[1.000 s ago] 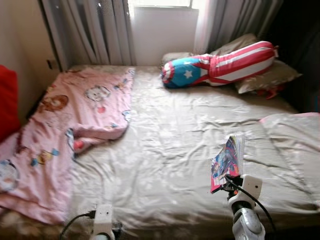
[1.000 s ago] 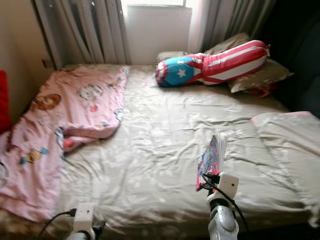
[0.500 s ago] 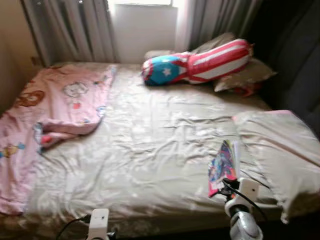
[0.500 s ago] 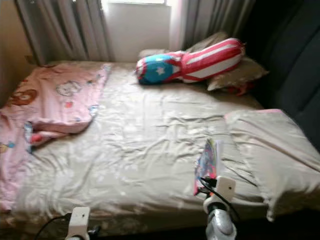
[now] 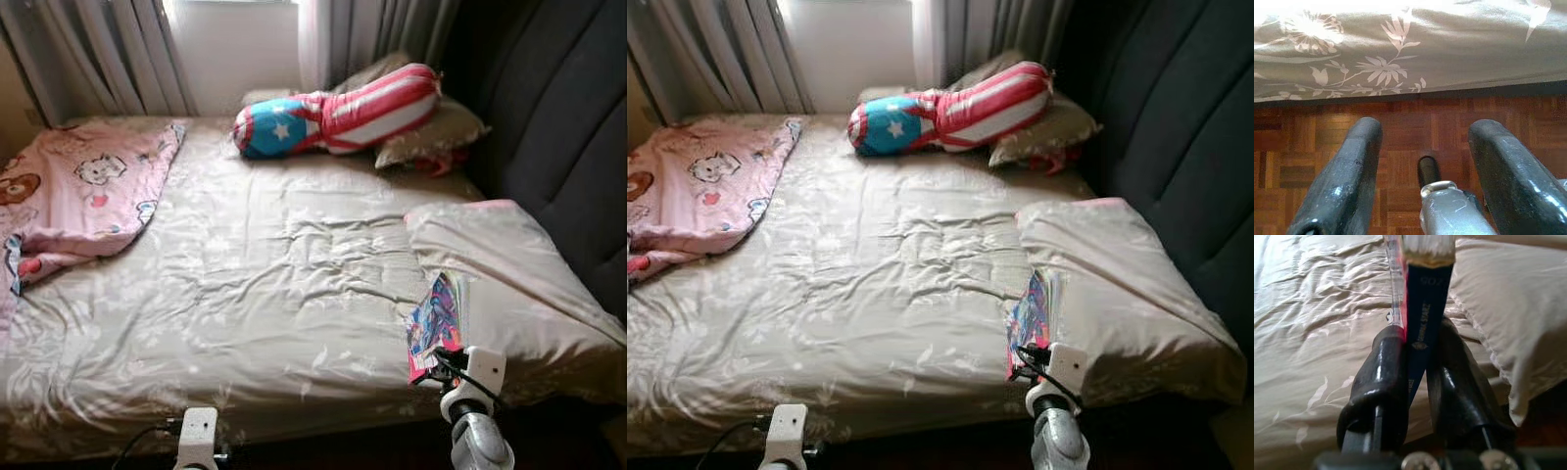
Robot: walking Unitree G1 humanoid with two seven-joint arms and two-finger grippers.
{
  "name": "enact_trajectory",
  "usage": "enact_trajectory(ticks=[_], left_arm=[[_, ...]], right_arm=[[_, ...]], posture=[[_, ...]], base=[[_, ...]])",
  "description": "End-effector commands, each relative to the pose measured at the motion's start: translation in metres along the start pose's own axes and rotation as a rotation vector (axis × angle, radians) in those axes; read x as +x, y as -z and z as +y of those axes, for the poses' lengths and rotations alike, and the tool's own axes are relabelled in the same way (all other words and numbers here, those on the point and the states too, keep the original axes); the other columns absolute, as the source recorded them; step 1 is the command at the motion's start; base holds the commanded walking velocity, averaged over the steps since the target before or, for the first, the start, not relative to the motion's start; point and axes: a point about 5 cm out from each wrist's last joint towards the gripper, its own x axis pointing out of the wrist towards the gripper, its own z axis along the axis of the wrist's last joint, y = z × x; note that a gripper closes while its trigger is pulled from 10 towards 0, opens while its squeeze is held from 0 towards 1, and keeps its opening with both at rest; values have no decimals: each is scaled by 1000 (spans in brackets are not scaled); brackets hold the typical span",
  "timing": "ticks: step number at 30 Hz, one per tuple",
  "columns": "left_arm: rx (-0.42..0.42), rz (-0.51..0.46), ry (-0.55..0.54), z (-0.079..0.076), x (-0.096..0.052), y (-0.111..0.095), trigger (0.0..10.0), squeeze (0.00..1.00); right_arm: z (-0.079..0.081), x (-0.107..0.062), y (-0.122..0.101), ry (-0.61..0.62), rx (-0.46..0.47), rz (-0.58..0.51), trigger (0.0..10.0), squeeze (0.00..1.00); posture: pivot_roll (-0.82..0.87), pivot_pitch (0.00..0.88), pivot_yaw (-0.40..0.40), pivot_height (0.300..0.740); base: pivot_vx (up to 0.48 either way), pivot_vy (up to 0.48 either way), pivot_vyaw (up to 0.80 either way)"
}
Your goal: Clean up the room
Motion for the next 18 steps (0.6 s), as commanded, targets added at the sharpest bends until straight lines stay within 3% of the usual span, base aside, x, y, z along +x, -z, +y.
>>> enact_trajectory(ticks=[1,18], left_arm=[[-3,0,-21,6,0,1,10000,0],[-9,-2,-36,8,0,0,10000,0]], right_arm=[[6,5,-10,-24,-8,-50,10000,0],[5,6,-10,-29,-27,-37,10000,0]], posture=[[-97,0,-34,740],[-99,0,-39,740]], base=[[0,0,0],[0,0,0]])
